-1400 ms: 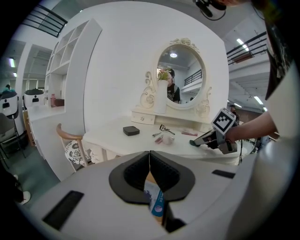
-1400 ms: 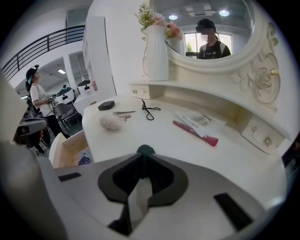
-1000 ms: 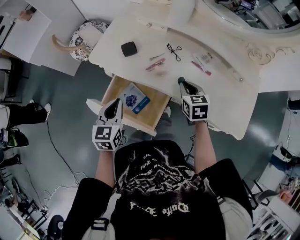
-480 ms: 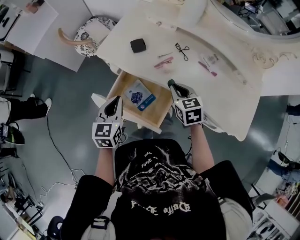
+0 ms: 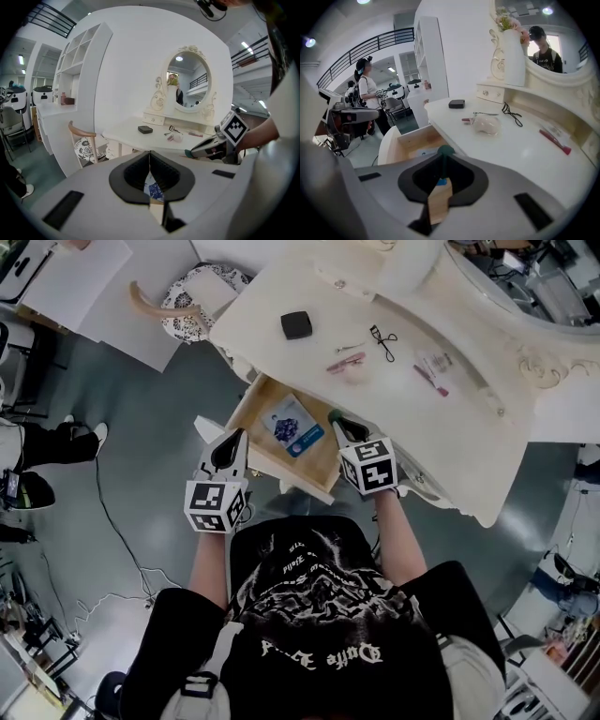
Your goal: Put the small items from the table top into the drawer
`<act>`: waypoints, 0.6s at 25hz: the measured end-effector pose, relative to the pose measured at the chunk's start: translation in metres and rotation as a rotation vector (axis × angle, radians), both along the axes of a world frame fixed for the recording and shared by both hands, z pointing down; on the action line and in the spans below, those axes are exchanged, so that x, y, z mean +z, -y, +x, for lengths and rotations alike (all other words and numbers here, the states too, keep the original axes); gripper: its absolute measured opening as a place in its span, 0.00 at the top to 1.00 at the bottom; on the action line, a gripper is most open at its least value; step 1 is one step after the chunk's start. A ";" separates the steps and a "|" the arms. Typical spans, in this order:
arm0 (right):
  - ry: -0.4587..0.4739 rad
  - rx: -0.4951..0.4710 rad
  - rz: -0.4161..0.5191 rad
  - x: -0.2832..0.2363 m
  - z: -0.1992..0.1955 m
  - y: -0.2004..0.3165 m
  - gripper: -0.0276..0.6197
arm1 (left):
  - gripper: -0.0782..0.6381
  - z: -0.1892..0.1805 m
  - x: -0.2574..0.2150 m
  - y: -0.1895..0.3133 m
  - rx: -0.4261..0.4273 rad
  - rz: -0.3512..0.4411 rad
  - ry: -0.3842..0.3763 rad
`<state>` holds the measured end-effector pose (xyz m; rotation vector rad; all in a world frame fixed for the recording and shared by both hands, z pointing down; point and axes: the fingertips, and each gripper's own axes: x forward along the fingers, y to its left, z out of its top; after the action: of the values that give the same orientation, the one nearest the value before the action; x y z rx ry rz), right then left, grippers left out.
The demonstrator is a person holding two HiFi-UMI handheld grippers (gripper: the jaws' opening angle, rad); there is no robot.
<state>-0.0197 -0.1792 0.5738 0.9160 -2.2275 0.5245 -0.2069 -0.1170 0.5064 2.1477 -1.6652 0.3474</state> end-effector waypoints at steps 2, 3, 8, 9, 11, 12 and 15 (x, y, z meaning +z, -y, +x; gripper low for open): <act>0.001 0.001 -0.008 0.007 -0.005 0.000 0.90 | 0.87 -0.004 0.002 -0.002 -0.010 -0.004 -0.003; -0.001 0.005 -0.011 0.011 -0.006 0.002 0.90 | 0.87 -0.004 0.002 -0.002 -0.012 -0.005 -0.003; -0.030 -0.014 -0.047 0.031 -0.014 0.005 0.90 | 0.87 -0.011 0.005 -0.005 -0.025 -0.015 -0.001; -0.037 -0.021 -0.048 0.034 -0.017 0.005 0.90 | 0.87 -0.013 0.006 -0.006 -0.030 -0.017 -0.001; -0.042 -0.027 -0.047 0.038 -0.023 0.006 0.90 | 0.87 -0.015 0.006 -0.006 -0.036 -0.018 -0.003; -0.044 -0.026 -0.048 0.040 -0.024 0.007 0.90 | 0.87 -0.015 0.006 -0.006 -0.036 -0.018 -0.005; -0.064 -0.024 -0.068 0.050 -0.026 0.007 0.90 | 0.87 -0.017 0.006 -0.009 -0.043 -0.020 -0.012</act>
<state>-0.0454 -0.1858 0.6239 0.8581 -2.1474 0.5481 -0.2243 -0.1085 0.5125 2.0920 -1.6917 0.3357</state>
